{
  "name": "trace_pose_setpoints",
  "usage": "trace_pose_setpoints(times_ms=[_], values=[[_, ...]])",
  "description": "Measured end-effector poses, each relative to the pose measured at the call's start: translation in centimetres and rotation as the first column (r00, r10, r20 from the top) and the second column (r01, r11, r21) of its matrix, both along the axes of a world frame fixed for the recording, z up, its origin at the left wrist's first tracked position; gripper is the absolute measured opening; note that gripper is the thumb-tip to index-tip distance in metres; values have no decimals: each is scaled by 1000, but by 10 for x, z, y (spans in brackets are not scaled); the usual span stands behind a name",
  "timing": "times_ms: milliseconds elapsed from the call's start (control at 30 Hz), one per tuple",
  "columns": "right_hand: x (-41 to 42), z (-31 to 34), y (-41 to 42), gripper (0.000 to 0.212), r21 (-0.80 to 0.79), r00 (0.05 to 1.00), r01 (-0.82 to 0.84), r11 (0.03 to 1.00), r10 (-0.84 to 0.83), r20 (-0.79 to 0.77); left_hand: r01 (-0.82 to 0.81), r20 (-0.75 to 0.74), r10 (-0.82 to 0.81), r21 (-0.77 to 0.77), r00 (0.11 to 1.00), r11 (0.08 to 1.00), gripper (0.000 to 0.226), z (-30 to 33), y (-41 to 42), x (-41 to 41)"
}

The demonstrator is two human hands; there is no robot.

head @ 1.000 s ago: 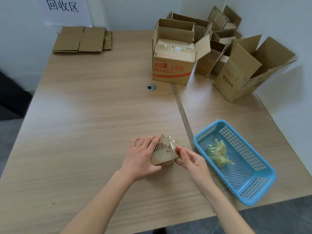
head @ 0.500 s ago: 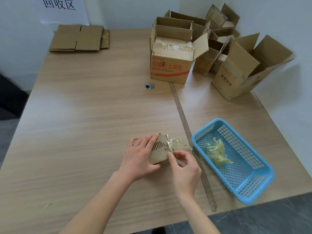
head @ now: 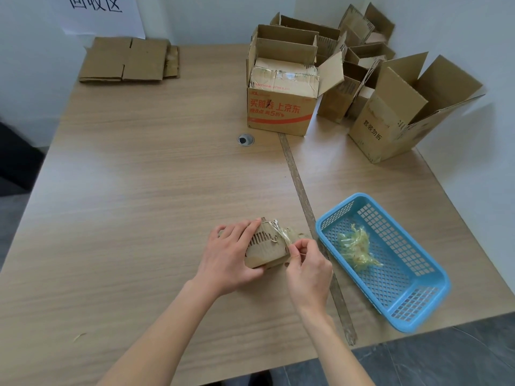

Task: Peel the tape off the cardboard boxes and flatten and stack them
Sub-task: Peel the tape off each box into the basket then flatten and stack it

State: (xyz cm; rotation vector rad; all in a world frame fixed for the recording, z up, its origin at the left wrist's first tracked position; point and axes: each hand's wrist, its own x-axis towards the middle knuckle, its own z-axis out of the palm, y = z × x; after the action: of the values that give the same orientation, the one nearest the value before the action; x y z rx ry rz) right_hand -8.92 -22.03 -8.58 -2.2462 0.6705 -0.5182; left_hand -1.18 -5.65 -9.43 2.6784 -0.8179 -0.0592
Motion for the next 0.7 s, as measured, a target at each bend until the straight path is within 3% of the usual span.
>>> trace_pose_setpoints(times_ms=[267, 400, 567, 700], values=[[-12, -5, -26, 5, 371, 980, -191, 909, 196, 25, 9, -10, -9, -3, 1000, 1000, 99, 2, 2, -2], [-25, -10, -25, 21, 544, 989, -136, 828, 142, 30, 0, -14, 0, -5, 1000, 1000, 99, 3, -1, -1], [-32, -14, -18, 35, 247, 983, -130, 960, 159, -98, -1, -19, 1, 3, 1000, 1000, 101, 3, -1, -1], [-26, -13, -19, 17, 133, 992, -90, 987, 100, -72, 0, -24, 1, 10, 1000, 1000, 101, 3, -1, -1]])
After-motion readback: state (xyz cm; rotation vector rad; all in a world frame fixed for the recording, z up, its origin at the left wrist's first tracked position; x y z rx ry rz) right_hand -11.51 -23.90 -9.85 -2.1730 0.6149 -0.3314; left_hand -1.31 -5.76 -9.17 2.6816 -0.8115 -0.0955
